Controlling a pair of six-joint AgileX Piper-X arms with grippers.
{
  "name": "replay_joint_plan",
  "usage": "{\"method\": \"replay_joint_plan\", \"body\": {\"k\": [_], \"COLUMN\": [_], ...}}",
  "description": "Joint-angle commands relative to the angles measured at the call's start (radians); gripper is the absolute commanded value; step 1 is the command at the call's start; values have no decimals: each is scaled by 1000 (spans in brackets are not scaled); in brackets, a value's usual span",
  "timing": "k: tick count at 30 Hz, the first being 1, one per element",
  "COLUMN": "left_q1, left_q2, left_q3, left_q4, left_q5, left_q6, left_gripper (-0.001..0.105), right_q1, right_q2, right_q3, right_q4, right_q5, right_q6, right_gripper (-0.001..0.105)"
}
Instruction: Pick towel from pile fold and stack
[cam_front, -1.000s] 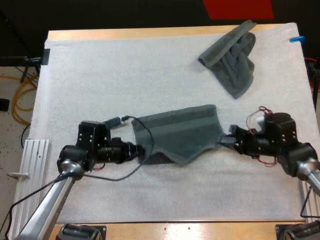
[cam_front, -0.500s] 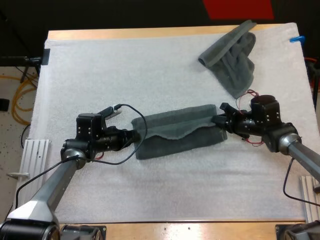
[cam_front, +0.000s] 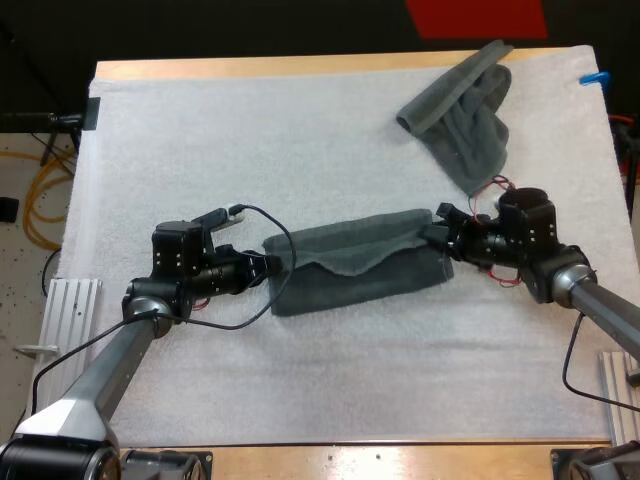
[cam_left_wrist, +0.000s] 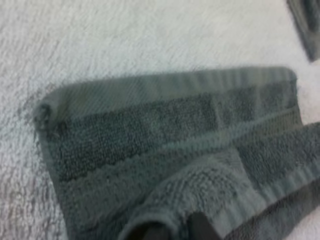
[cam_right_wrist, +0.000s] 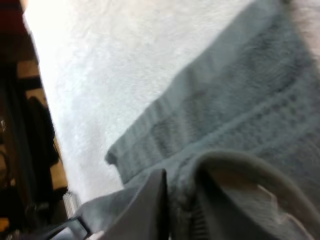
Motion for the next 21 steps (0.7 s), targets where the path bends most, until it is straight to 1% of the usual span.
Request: {"method": "replay_joint_plan", "body": {"k": [1,2,3,4,5,6,7,8,11,14,16,18,19,21], "left_q1": [2,2,2,2,2,2,2,2,2,2,2,2,2,2], "left_q2": [-2,-2,-2,-2,-2,-2,-2,-2,-9,-52,-98,-163,-181,-254], "left_q3": [-2,-2,-2,-2,-5,-11,-17,-29,-75,-116,-142,-171,-180,-213], "left_q4": [-8,-12,-21,-26,-37,-39,-39,-37,-35,-7,38,145,167,309], "left_q5": [17,19,18,25,32,43,51,64,92,87,46,-19,-34,-117], "left_q6": [19,31,34,34,34,36,37,37,38,69,108,180,202,296], "left_gripper": [21,29,39,43,53,61,65,66,66,66,66,66,66,66], "right_q1": [1,1,1,1,1,1,1,1,1,1,1,1,1,1], "right_q2": [-3,-3,-3,-3,-3,-6,-9,-16,-45,-92,-125,-176,-194,-245], "right_q3": [-7,-7,-7,-7,-7,-7,-7,-7,-7,-7,-7,-7,-7,-11], "right_q4": [-48,-79,-116,-130,-173,-209,-225,-245,-261,-248,-204,-122,-95,11], "right_q5": [-32,-40,-45,-50,-58,-58,-58,-54,-27,-3,25,78,98,140], "right_q6": [-30,-29,-29,-35,-58,-77,-83,-96,-108,-159,-202,-268,-286,-357], "right_gripper": [38,52,68,75,82,84,84,83,80,79,79,79,79,79]}}
